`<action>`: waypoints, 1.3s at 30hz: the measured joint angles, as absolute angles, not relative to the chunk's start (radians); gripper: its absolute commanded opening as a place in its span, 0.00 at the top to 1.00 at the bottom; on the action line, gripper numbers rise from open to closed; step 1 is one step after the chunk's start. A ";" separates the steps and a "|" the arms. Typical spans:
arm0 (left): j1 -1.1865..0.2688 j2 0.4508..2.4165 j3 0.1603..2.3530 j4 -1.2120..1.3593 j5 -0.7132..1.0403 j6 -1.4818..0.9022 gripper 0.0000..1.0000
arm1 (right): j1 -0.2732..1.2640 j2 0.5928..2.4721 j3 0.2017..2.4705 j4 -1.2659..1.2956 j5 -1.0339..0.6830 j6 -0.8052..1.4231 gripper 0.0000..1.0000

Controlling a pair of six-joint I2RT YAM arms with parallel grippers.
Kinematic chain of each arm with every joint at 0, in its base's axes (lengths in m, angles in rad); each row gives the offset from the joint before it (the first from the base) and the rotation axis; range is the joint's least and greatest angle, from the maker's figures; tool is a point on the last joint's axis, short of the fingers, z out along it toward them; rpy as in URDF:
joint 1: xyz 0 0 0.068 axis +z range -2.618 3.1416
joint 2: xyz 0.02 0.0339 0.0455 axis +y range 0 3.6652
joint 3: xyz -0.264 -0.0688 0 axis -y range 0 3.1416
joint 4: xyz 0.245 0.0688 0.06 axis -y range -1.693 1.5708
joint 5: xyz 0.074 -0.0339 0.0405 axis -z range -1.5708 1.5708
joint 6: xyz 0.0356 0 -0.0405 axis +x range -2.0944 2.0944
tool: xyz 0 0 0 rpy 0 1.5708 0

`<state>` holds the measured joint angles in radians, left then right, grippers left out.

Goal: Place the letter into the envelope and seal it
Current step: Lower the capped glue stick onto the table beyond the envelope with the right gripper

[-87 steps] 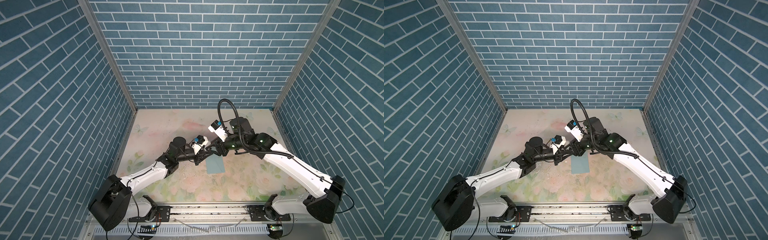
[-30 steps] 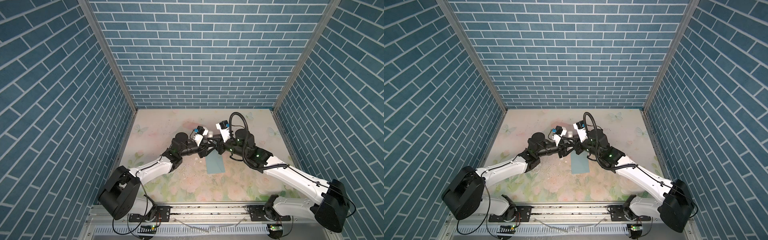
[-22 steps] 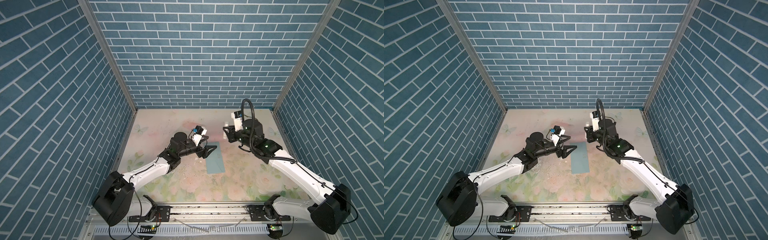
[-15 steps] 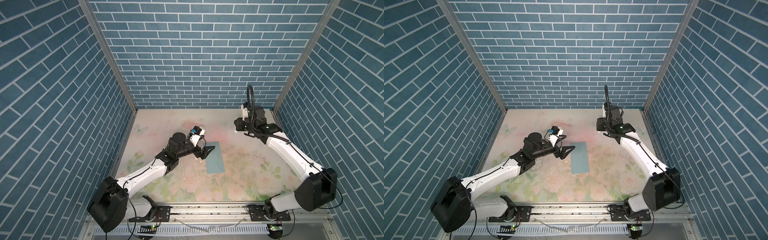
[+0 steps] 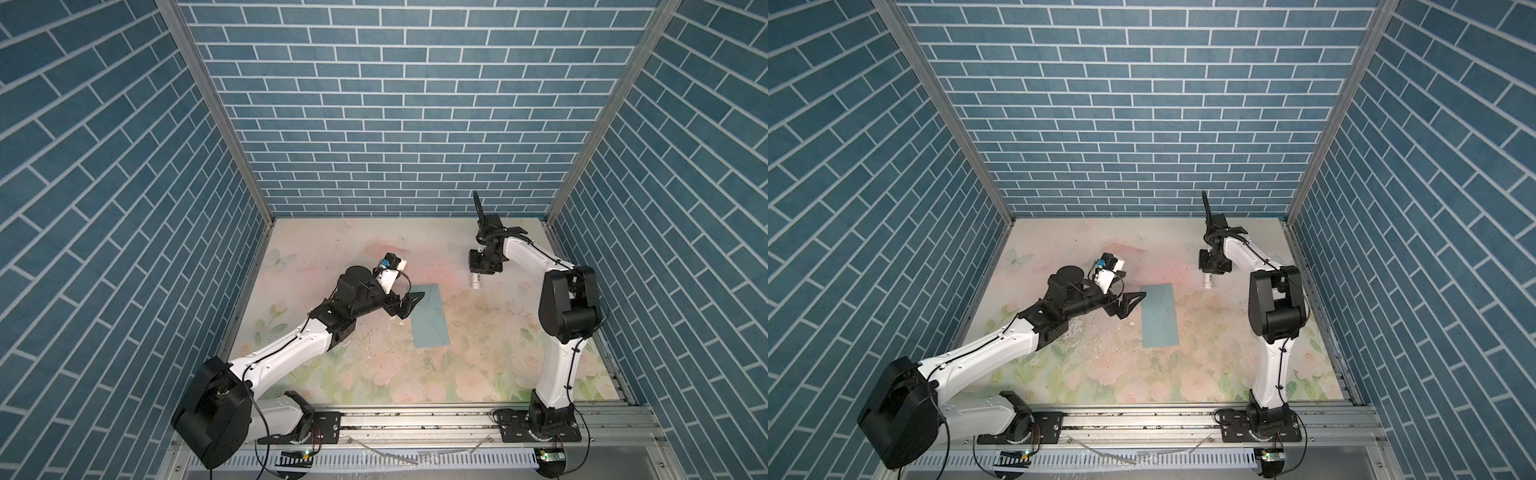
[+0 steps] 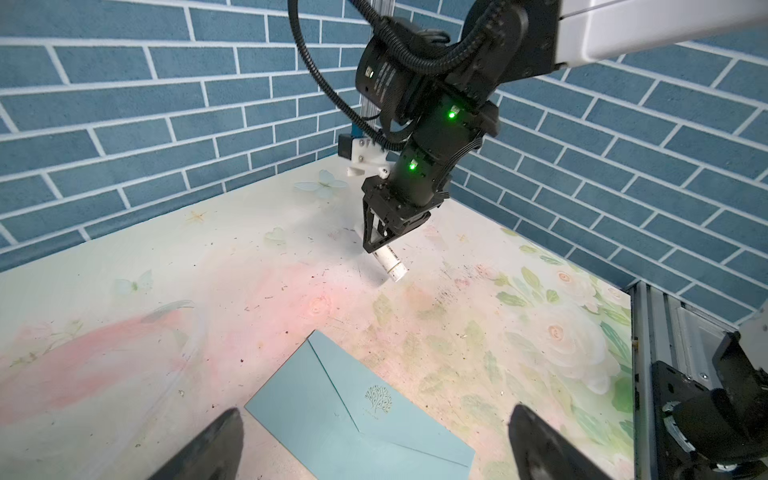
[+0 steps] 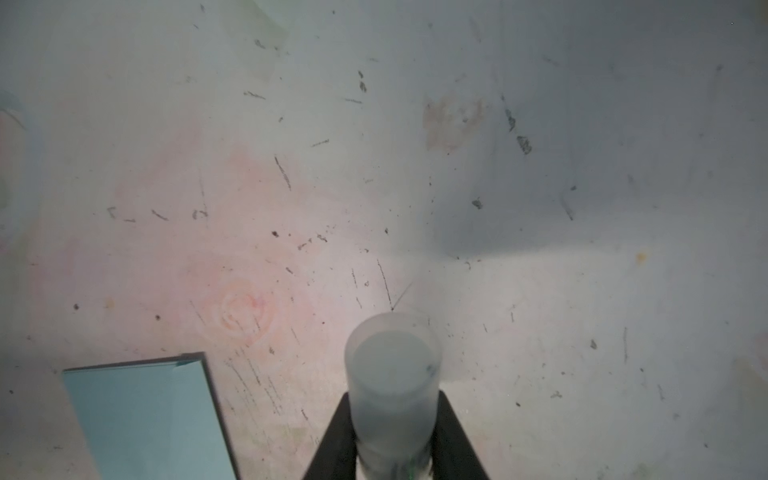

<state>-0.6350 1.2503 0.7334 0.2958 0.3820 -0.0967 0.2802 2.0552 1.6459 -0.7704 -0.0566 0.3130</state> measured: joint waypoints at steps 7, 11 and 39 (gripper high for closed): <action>-0.634 1.250 0.733 0.292 0.378 -0.096 0.00 | 0.274 2.164 1.749 -0.832 -0.071 0.297 1.00; -0.633 1.250 0.733 0.286 0.375 -0.097 0.00 | 0.272 2.212 1.796 -0.854 -0.075 0.282 1.00; -0.632 1.237 0.732 0.267 0.351 -0.105 0.00 | 0.269 2.280 1.852 -0.897 -0.109 0.273 0.52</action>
